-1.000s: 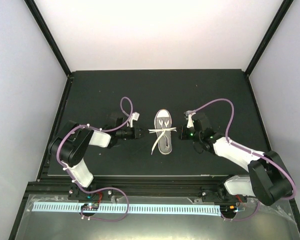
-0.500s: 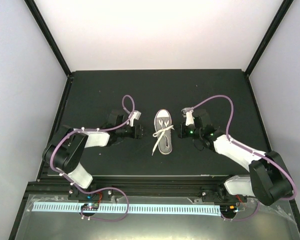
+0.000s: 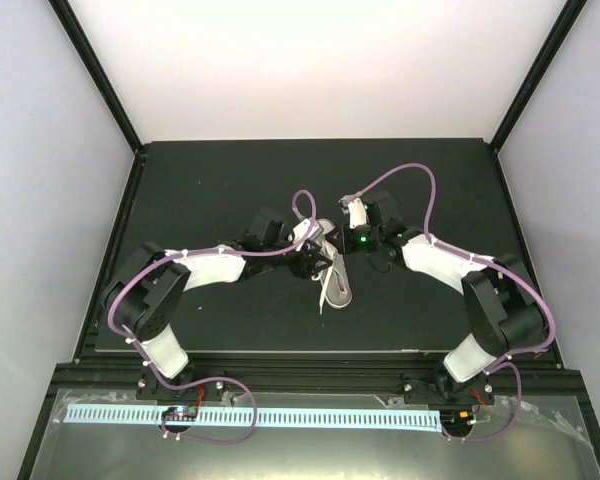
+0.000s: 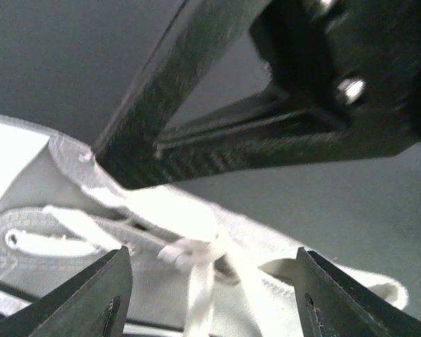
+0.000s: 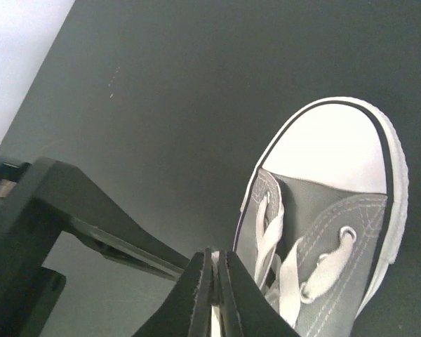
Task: Tie the shoes
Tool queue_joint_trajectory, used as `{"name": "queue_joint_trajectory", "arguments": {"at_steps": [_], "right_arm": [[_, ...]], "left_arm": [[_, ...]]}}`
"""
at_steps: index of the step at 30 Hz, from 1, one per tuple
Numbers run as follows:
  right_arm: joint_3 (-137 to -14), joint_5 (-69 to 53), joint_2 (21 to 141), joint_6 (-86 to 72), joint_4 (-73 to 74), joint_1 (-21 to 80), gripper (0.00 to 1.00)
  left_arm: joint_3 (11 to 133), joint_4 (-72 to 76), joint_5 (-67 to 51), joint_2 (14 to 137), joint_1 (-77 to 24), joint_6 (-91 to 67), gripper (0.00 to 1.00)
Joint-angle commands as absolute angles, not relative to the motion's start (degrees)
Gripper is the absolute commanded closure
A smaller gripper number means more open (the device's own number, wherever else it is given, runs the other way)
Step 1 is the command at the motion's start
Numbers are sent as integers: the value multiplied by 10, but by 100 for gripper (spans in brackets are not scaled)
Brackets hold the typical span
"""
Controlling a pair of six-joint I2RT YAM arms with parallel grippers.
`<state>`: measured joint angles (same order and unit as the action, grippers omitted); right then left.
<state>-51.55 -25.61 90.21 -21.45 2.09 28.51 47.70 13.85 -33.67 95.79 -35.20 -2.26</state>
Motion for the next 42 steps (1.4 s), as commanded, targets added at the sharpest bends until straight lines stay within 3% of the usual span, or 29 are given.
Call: {"name": "queue_joint_trajectory", "arguments": {"at_steps": [1, 7, 11, 17, 21, 33, 42], "right_arm": [[-542, -273, 917, -204, 21, 282, 89], [-514, -225, 866, -229, 14, 268, 45], [-464, -232, 819, -273, -19, 225, 36], [-403, -259, 828, -324, -59, 178, 40], [-385, -338, 856, -334, -118, 178, 47], [-397, -431, 919, -348, -184, 181, 61], [-424, -449, 948, -353, -199, 186, 68]], "left_arm": [[497, 125, -301, 985, -355, -6, 36], [494, 158, -296, 999, -360, -48, 36], [493, 170, -297, 1004, -369, -61, 37], [498, 174, -306, 1022, -374, -77, 38], [503, 172, -287, 1023, -381, -77, 41], [516, 172, -256, 1025, -386, -80, 47], [517, 169, -254, 1027, -387, -79, 57]]}}
